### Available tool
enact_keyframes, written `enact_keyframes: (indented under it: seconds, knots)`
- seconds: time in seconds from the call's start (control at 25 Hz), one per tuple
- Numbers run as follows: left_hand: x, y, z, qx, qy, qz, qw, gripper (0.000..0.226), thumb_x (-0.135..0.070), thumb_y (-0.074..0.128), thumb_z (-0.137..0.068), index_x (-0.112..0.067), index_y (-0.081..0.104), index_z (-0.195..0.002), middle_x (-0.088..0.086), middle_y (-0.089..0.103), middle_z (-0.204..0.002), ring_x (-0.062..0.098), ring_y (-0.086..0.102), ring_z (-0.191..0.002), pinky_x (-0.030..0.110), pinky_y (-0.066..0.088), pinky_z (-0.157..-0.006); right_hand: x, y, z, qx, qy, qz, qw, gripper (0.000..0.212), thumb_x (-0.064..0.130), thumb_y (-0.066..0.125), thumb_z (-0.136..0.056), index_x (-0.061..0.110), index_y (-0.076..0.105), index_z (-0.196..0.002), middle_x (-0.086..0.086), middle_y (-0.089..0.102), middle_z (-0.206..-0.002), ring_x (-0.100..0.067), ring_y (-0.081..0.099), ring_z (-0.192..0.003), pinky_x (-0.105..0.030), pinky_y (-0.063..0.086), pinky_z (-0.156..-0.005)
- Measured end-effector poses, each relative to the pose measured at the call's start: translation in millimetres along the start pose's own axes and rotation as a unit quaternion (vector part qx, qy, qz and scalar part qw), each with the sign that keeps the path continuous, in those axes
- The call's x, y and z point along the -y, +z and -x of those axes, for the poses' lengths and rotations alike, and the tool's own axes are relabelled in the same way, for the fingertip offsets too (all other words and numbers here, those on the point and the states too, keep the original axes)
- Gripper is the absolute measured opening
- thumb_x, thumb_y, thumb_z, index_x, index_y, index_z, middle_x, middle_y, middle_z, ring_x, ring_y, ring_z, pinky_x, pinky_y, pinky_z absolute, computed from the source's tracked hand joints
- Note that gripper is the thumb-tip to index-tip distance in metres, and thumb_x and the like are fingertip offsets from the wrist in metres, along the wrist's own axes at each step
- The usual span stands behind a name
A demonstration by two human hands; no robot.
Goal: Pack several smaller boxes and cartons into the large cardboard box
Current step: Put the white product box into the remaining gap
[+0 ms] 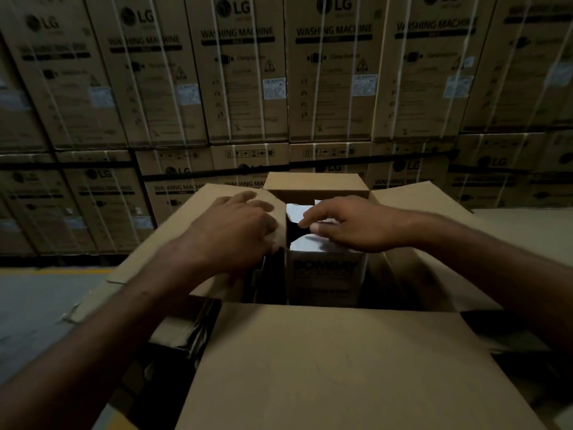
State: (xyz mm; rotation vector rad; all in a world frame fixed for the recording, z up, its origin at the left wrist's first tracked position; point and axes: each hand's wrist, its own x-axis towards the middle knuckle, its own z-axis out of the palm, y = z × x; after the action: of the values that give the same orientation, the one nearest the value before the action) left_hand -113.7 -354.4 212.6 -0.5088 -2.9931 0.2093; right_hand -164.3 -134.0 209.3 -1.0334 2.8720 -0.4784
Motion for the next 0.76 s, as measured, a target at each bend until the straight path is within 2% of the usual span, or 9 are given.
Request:
enact_keyframes:
  seconds: [0.08, 0.16, 0.28, 0.36, 0.4, 0.48, 0.64, 0.68, 0.76]
  knots:
    - [-16.7, -0.5, -10.2, 0.004, 0.049, 0.037, 0.998, 0.035, -0.044, 0.053, -0.102, -0.036, 0.062, -0.135, -0.011, 0.048, -0.153, 0.017, 0.023, -0.151, 0.045, 0.021, -0.121, -10.3, -4.8, 7.2, -0.023, 0.025, -0.033, 0.999, 0.041, 0.005, 0.047, -0.105, 0.025, 0.066, -0.135, 0.002, 0.047, -0.157, -0.015, 0.039, -0.147, -0.035, 0.035, -0.118]
    - [-34.4, 3.3, -19.3, 0.013, 0.064, 0.007, 0.998, 0.035, -0.041, 0.048, -0.104, -0.038, 0.058, -0.138, -0.013, 0.047, -0.154, 0.018, 0.015, -0.155, 0.056, -0.004, -0.123, -18.8, -5.7, 12.1, -0.029, 0.037, -0.016, 0.999, 0.053, -0.007, 0.046, -0.097, 0.026, 0.07, -0.13, -0.001, 0.047, -0.157, -0.019, 0.038, -0.148, -0.041, 0.033, -0.122]
    - [-54.0, 4.2, -24.9, 0.033, 0.058, -0.065, 0.996, 0.04, -0.036, 0.044, -0.106, -0.039, 0.049, -0.146, -0.008, 0.047, -0.155, 0.022, 0.019, -0.155, 0.061, -0.023, -0.115, -25.4, -2.8, 17.1, -0.031, 0.022, 0.036, 0.999, 0.05, 0.004, 0.051, -0.101, 0.029, 0.06, -0.143, -0.004, 0.038, -0.163, -0.023, 0.032, -0.151, -0.041, 0.029, -0.123]
    - [-61.1, 3.3, -24.7, 0.051, 0.065, -0.05, 0.995, 0.04, -0.029, 0.049, -0.105, -0.033, 0.05, -0.145, -0.003, 0.056, -0.148, 0.019, 0.042, -0.144, 0.054, -0.007, -0.123, -22.7, -2.1, 19.5, -0.006, 0.004, 0.086, 0.996, 0.057, 0.008, 0.053, -0.102, 0.037, 0.048, -0.151, -0.002, 0.023, -0.169, -0.024, 0.023, -0.153, -0.043, 0.028, -0.123]
    - [-63.1, 2.5, -24.0, 0.053, 0.065, -0.041, 0.996, 0.04, -0.027, 0.05, -0.104, -0.031, 0.051, -0.145, 0.0, 0.059, -0.144, 0.018, 0.05, -0.136, 0.049, 0.01, -0.125, -20.0, -1.3, 19.5, 0.013, -0.001, 0.13, 0.991, 0.061, 0.009, 0.056, -0.101, 0.039, 0.045, -0.153, -0.001, 0.018, -0.17, -0.024, 0.021, -0.153, -0.044, 0.03, -0.122]
    - [-67.4, 1.3, -21.2, 0.062, 0.061, -0.029, 0.996, 0.044, -0.025, 0.05, -0.105, -0.03, 0.046, -0.149, 0.0, 0.059, -0.14, 0.019, 0.058, -0.119, 0.032, 0.043, -0.103, -14.9, 1.4, 18.9, 0.02, -0.012, 0.21, 0.977, 0.061, 0.014, 0.064, -0.098, 0.039, 0.047, -0.15, 0.0, 0.014, -0.171, -0.026, 0.021, -0.152, -0.047, 0.033, -0.119]
    - [-75.0, -2.1, -18.4, 0.105, 0.037, -0.027, 0.993, 0.071, -0.029, 0.047, -0.105, -0.045, 0.006, -0.161, 0.004, 0.062, -0.118, 0.013, 0.053, -0.074, 0.033, 0.051, -0.07, -15.9, -14.3, 36.5, -0.08, -0.008, 0.239, 0.968, 0.044, 0.02, 0.06, -0.099, 0.032, 0.054, -0.142, 0.004, 0.03, -0.165, -0.021, 0.031, -0.148, -0.043, 0.036, -0.116]
    - [-73.9, -3.1, -18.7, 0.111, 0.033, -0.024, 0.993, 0.073, -0.031, 0.047, -0.106, -0.047, 0.001, -0.16, 0.003, 0.059, -0.114, 0.012, 0.053, -0.074, 0.033, 0.051, -0.069, -20.9, -21.6, 44.7, -0.102, 0.011, 0.249, 0.963, 0.041, 0.019, 0.056, -0.1, 0.031, 0.057, -0.138, 0.004, 0.036, -0.162, -0.02, 0.034, -0.146, -0.042, 0.036, -0.115]
    - [-69.5, -1.4, -17.9, 0.128, 0.036, -0.014, 0.991, 0.073, -0.039, 0.048, -0.105, -0.047, 0.001, -0.16, -0.001, 0.057, -0.133, 0.018, 0.061, -0.102, 0.035, 0.055, -0.082, -33.3, -32.0, 59.6, -0.126, 0.06, 0.296, 0.945, 0.032, 0.023, 0.053, -0.1, 0.031, 0.066, -0.128, 0.004, 0.051, -0.15, -0.019, 0.041, -0.139, -0.044, 0.039, -0.112]
